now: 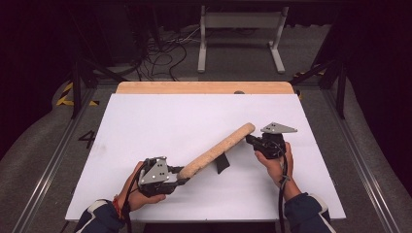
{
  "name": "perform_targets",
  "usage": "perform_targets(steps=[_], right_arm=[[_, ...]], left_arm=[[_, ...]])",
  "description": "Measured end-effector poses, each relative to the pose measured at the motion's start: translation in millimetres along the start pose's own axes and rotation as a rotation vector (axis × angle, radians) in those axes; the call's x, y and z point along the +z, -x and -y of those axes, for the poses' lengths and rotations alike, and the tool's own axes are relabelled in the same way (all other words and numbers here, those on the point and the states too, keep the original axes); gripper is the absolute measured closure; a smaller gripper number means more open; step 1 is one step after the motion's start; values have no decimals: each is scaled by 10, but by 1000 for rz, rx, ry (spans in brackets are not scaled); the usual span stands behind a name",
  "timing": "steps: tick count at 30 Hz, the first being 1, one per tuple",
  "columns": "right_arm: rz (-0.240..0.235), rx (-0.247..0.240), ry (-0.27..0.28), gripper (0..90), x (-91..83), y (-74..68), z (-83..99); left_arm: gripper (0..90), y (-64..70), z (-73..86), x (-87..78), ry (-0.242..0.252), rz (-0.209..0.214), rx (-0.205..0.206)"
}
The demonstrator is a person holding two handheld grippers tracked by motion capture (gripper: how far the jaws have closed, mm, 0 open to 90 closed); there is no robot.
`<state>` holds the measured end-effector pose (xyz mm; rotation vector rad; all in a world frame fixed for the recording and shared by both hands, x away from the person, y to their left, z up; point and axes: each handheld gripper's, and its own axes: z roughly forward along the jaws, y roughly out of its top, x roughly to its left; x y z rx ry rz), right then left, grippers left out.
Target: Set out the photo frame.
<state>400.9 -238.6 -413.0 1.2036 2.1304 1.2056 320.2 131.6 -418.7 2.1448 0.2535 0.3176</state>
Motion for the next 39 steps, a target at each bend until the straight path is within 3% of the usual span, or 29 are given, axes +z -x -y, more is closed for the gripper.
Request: perform_targets(steps=[26,39], right_arm=[[-30,-45,-36,899,256,-194,-277],[-36,-45,-53,897,349,-287,-322]], left_arm=[[631,224,-172,249,14,126,22],[611,295,-239,350,25,129,25]])
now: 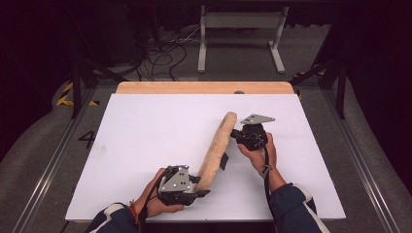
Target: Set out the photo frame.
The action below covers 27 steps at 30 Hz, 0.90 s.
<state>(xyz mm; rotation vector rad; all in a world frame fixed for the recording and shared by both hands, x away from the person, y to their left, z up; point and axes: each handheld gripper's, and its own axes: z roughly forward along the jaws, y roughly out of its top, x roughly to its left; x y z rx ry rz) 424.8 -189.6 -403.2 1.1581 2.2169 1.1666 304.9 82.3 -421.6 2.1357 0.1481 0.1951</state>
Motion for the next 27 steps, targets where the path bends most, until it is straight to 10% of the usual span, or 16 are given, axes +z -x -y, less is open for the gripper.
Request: perform_targets(steps=[18,27], right_arm=[[-59,118,11,568,-288,-24,101],[-139,161,14,362,-503,-331,-51]], left_arm=[[559,37,75,-222,0,-5,0],[621,101,171,-307,-21,-17,5]])
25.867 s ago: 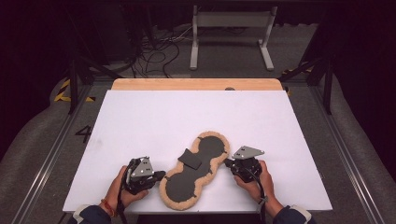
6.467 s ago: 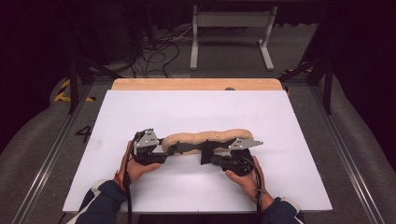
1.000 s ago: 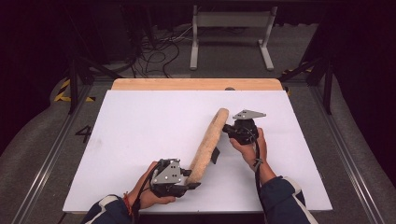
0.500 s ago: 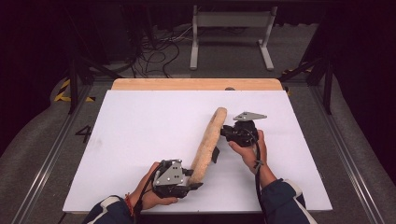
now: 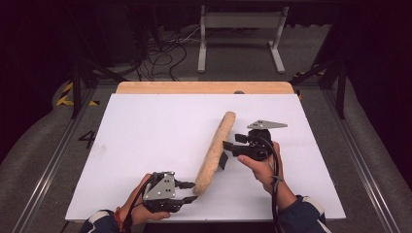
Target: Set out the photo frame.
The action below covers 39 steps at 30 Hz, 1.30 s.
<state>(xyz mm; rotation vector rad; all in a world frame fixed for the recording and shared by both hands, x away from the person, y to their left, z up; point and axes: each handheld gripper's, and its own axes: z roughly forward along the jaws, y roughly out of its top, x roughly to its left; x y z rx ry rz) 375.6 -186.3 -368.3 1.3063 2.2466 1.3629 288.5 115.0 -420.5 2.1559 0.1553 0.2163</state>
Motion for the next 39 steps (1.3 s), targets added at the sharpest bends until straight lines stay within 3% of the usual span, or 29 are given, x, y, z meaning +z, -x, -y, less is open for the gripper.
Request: perform_targets(steps=[5,8,9,14,23,29,36,39], right_arm=[[-27,23,-24,295,43,-115,-17],[-41,92,-89,270,159,-157,-30],[-41,92,-89,270,159,-157,-30],[-31,205,-163,255,337,-144,-72],[29,251,-263,285,575,-148,-106],[25,246,-309,393,541,-159,-154],[3,81,-375,618,455,-171,-263],[-32,36,-402,650,443,-146,-299]], left_arm=[[630,-19,6,76,-6,10,-2],[650,-28,12,91,1,11,-15],[652,-28,12,91,1,11,-15],[654,-12,-12,140,-1,9,-8],[638,-15,-35,207,-2,22,-14],[574,-84,39,53,-7,0,-30],[552,-226,173,-166,12,-76,-91],[542,-278,205,-208,7,-98,-107]])
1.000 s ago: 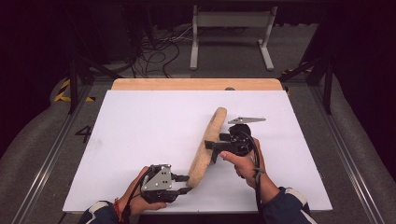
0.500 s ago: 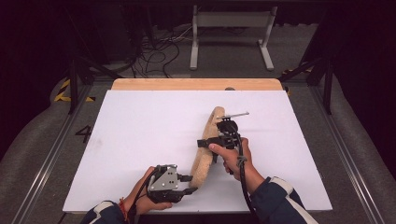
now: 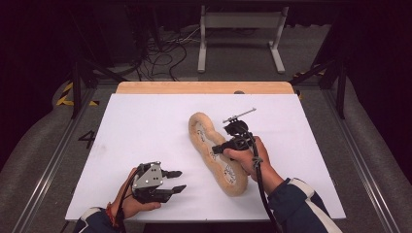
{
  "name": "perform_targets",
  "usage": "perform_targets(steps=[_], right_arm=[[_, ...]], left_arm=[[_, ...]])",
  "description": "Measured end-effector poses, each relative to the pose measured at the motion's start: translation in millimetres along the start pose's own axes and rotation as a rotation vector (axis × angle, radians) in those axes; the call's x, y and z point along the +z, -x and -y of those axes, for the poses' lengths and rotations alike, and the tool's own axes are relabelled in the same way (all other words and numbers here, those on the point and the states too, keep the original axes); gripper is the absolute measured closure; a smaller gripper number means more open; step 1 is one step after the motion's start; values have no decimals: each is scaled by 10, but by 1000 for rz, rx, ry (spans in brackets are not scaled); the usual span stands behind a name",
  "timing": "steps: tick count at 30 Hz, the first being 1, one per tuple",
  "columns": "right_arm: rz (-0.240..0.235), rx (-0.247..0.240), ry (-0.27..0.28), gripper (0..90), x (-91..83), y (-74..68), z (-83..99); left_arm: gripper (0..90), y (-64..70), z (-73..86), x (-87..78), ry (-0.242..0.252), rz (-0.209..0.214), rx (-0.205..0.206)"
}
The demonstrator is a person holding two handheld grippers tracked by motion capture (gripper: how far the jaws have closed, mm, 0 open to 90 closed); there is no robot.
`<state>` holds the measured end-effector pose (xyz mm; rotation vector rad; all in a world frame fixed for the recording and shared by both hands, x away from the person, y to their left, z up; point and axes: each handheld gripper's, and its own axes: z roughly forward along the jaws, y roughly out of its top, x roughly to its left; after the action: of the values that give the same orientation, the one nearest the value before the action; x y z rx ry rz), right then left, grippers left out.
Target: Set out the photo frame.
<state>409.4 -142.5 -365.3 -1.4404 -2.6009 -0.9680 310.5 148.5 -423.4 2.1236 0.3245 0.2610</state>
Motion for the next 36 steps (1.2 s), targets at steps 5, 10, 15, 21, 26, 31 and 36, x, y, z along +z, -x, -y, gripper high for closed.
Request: perform_targets(steps=[5,10,15,21,26,31,36], right_arm=[[-46,-121,-48,655,11,-47,-33],[-89,-171,-57,653,10,-34,-25],[-157,-256,-80,655,-6,-42,20],[-150,-341,-95,621,6,-87,19],[-117,-363,-54,475,-52,-97,16],[-76,-386,-20,401,-163,-89,93],[22,-429,64,346,-343,-112,308]], left_arm=[[514,-117,40,-26,-23,-61,-13],[459,-303,86,-32,-31,-137,-76],[346,-537,109,-8,-28,-195,-163],[240,-723,90,129,-52,-223,-174],[225,-831,71,226,-44,-204,-189],[215,-887,37,278,-34,-194,-201],[212,-953,32,323,-24,-192,-234]])
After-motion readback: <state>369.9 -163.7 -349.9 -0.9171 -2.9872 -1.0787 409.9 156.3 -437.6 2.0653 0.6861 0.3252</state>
